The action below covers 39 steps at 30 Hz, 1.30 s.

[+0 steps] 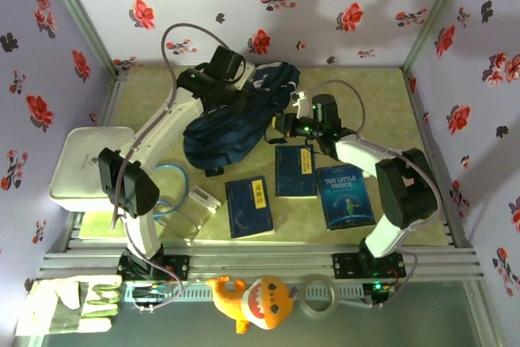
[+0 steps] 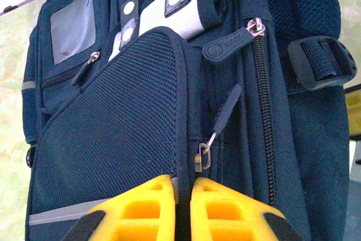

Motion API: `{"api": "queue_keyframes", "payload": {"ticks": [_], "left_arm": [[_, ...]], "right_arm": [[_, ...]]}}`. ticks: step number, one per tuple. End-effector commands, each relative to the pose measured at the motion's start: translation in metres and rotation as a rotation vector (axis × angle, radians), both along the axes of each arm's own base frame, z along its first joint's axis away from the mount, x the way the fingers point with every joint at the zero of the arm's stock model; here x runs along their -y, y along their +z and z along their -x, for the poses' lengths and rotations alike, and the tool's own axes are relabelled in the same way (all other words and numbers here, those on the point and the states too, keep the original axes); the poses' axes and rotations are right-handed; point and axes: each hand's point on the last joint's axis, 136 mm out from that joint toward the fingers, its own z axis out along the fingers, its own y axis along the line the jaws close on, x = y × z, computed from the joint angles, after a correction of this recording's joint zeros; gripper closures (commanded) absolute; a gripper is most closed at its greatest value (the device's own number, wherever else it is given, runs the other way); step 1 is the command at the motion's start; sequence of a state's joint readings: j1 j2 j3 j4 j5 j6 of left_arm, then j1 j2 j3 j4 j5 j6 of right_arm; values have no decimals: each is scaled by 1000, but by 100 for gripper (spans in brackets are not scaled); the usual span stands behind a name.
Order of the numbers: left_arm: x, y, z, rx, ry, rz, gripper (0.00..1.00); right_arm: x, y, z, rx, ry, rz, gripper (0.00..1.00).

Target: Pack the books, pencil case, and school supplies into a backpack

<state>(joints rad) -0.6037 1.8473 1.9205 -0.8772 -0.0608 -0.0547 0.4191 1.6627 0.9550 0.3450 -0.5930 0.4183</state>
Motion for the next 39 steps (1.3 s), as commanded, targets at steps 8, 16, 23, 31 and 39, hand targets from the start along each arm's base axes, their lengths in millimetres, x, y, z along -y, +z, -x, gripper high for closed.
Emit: {"api": "queue_keyframes", "payload": {"ticks": [8,16,23,31,39], "left_arm": [[7,57,-11,142,-11,108,100],[5,62,-5,142,-21,119,100],[8,66,-1,135,-35,142,100],[7,66,2,134,-39,139,100],[5,68,0,149,-33,148,100]], "right_arm": [[45,17,6,89,-153,66,57],[31,29,18,87,-63,38,65],[21,25,3,89,-56,82,65],[19,12,-18,92,-83,133,61],[19,0,-31,91,-65,165,63]]}}
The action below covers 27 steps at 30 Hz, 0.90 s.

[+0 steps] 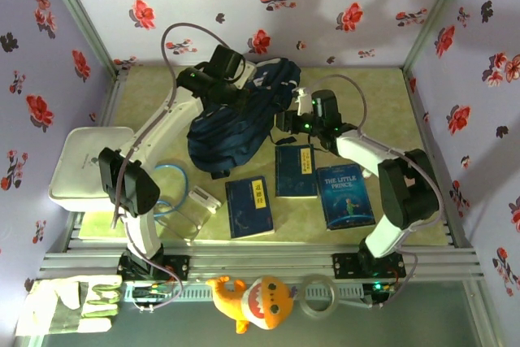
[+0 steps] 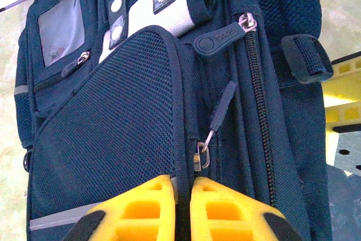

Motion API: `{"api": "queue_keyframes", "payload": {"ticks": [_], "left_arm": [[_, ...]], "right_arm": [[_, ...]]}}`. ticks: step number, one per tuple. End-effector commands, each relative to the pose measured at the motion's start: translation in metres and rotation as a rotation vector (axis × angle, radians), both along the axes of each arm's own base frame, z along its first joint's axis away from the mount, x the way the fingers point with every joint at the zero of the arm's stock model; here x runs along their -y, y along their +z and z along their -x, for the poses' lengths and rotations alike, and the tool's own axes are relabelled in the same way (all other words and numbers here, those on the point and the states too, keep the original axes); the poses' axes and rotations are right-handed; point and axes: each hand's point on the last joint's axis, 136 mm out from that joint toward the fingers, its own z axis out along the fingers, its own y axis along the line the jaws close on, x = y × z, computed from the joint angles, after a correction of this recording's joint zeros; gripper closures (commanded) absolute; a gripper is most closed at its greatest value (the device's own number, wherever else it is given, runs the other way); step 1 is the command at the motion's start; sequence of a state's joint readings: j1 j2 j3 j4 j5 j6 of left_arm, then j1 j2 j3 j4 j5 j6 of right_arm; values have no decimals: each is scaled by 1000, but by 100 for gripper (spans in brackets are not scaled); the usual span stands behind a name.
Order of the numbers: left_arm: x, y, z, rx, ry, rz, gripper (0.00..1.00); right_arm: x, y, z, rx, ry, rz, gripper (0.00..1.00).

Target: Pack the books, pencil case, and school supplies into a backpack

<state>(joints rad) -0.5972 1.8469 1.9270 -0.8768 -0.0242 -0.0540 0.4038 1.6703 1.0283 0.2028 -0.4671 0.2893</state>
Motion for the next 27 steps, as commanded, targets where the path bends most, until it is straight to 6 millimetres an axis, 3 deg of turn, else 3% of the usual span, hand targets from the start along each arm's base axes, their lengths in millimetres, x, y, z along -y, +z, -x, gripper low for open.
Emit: {"api": "queue_keyframes", "payload": {"ticks": [1,9,18,27], "left_arm": [[1,65,-2,158,-11,123,100],[1,61,-4,149,-7,118,100],[2,57,-8,142,4,122,100],[7,41,-18,107,29,126,100]], "right_arm": [[-2,7,-10,41,28,14,62],[-14,13,-12,48,99,-6,59],[-18,14,-4,34,137,-34,81],[-12,11,17,40,129,-18,91]]}}
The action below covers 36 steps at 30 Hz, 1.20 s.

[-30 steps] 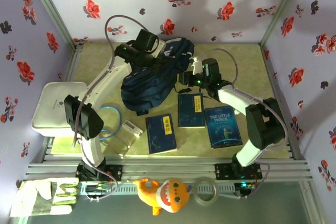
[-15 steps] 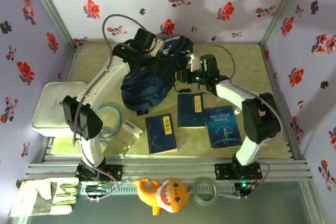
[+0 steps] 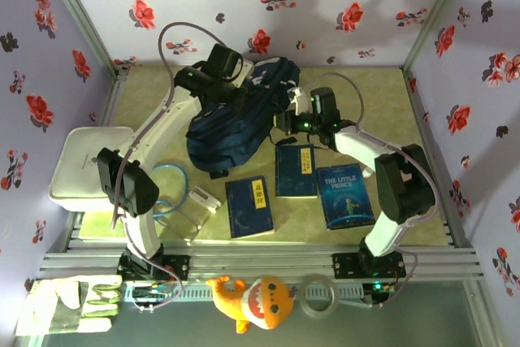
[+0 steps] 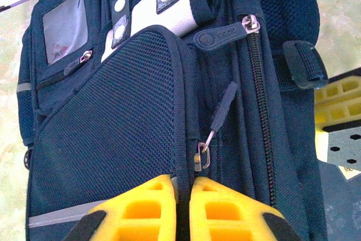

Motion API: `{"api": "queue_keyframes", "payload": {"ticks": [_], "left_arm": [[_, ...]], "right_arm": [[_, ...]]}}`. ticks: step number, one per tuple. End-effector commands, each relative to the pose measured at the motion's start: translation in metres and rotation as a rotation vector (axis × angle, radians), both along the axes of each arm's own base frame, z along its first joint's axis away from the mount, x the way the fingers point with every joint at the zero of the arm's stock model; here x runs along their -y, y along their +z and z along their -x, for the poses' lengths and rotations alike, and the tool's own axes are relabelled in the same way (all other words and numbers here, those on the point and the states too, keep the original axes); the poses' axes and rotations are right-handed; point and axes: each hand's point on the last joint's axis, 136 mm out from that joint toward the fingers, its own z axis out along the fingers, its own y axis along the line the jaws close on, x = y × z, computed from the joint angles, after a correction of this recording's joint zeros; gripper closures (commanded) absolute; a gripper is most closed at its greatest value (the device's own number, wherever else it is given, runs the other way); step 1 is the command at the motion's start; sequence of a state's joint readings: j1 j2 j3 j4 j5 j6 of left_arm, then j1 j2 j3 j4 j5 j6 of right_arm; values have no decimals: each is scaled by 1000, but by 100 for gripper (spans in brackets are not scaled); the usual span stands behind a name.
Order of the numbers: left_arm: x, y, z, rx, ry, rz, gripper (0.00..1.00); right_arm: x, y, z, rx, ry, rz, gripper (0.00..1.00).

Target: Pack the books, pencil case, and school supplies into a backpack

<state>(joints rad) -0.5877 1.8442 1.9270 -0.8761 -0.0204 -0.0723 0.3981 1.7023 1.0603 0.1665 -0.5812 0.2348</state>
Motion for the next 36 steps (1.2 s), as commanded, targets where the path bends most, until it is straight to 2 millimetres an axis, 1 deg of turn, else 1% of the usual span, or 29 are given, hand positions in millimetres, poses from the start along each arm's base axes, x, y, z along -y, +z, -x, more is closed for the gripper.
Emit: {"api": "queue_keyframes", "payload": {"ticks": [1,6,9,15,18,23,25,27,28,30,31,33,35,36], "left_arm": [[12,38,-17,108,13,114,100],[16,29,-24,86,35,126,100],[22,23,-27,64,39,146,100],[32,10,-34,26,51,175,100],[40,5,-37,2,49,203,100],[52,-2,-42,-29,41,240,100],[54,-4,-44,-36,39,246,100],[54,-4,-44,-36,37,248,100],[53,-4,-45,-36,40,246,100],[50,-2,-45,-35,39,249,100],[49,-1,-44,-33,37,250,100],[46,1,-44,-32,29,257,100],[46,3,-42,-36,17,275,100],[46,4,-41,-40,13,285,100]], "right_arm": [[-1,15,11,55,14,-7,91],[-7,17,30,67,25,11,94],[-15,17,44,75,33,22,96],[-45,22,75,79,77,-16,97],[-62,17,89,74,100,-20,96],[-84,6,101,57,130,-21,96],[-86,3,101,57,125,-19,95],[-79,4,97,68,80,-21,92],[-71,5,92,77,44,-18,90],[-52,10,83,83,-43,-30,83],[-42,16,80,87,-80,-46,78],[-22,27,75,90,-157,-84,63],[-2,33,69,61,-249,-107,48],[8,33,66,28,-299,-112,42]]}}
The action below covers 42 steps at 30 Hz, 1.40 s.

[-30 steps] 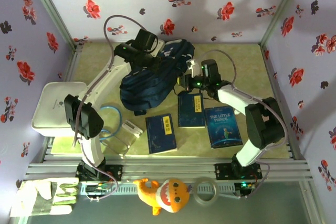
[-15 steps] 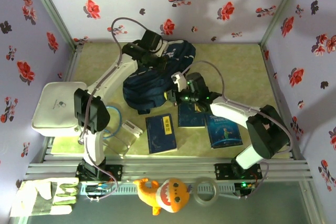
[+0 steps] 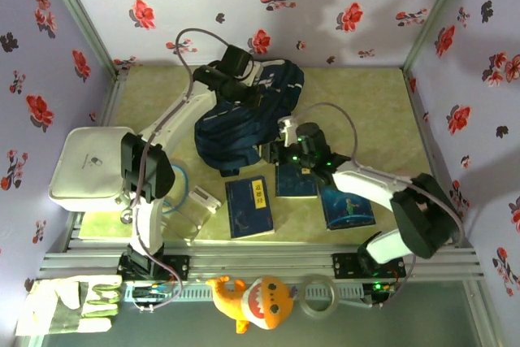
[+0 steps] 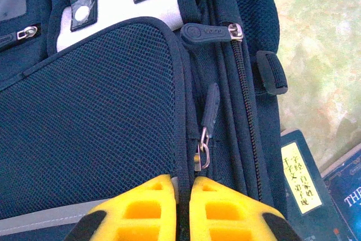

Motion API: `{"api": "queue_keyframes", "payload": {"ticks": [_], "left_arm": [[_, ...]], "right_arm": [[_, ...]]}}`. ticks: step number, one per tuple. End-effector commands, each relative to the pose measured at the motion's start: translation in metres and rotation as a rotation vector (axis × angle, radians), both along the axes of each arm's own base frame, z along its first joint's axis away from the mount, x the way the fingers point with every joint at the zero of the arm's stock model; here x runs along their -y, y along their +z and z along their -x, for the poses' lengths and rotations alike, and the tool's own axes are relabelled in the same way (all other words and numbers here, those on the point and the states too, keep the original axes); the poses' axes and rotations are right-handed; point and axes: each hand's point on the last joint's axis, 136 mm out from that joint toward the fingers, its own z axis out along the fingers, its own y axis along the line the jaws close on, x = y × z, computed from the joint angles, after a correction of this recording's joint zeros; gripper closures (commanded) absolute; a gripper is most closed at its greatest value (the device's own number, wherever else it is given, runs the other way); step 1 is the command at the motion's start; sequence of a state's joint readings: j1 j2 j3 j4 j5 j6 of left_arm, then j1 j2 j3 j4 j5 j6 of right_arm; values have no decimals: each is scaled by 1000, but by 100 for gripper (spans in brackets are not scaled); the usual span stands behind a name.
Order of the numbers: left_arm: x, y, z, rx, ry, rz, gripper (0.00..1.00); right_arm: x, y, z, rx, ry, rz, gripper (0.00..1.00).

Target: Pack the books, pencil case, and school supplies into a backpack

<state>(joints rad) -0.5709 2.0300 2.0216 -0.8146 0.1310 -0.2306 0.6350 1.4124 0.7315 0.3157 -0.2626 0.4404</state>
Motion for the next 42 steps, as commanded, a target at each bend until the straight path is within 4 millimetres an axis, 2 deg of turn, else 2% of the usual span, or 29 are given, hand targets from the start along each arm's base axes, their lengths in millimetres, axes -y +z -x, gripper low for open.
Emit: {"api": "queue_keyframes", "payload": {"ticks": [1,5,9,12,17,22,29,31,33,34,36,42], "left_arm": [[7,48,-12,112,-16,131,100],[9,53,-9,110,-33,160,100],[12,54,-7,105,-45,175,100],[11,54,-7,101,-45,175,100],[12,53,-4,96,-50,177,100],[12,51,-4,88,-52,178,100],[14,48,-1,75,-70,180,100],[13,48,-1,73,-69,178,100],[9,50,-2,65,-45,188,100],[5,53,-4,62,-23,200,99],[-5,58,-6,52,31,232,91],[-52,66,1,119,195,233,63]], "right_arm": [[31,32,-21,-21,-203,-109,39],[48,31,-30,-192,-320,-163,34],[48,35,-38,-291,-376,-218,35],[39,37,-45,-354,-379,-253,35],[21,29,-58,-446,-369,-296,35],[-3,37,-72,-465,-297,-367,39],[-20,28,-81,-506,-249,-379,52],[-23,28,-82,-506,-236,-387,59],[-25,30,-83,-501,-229,-390,72],[-25,31,-84,-496,-225,-393,77],[-27,36,-86,-477,-212,-404,85],[-32,50,-96,-429,-201,-422,91]]}}
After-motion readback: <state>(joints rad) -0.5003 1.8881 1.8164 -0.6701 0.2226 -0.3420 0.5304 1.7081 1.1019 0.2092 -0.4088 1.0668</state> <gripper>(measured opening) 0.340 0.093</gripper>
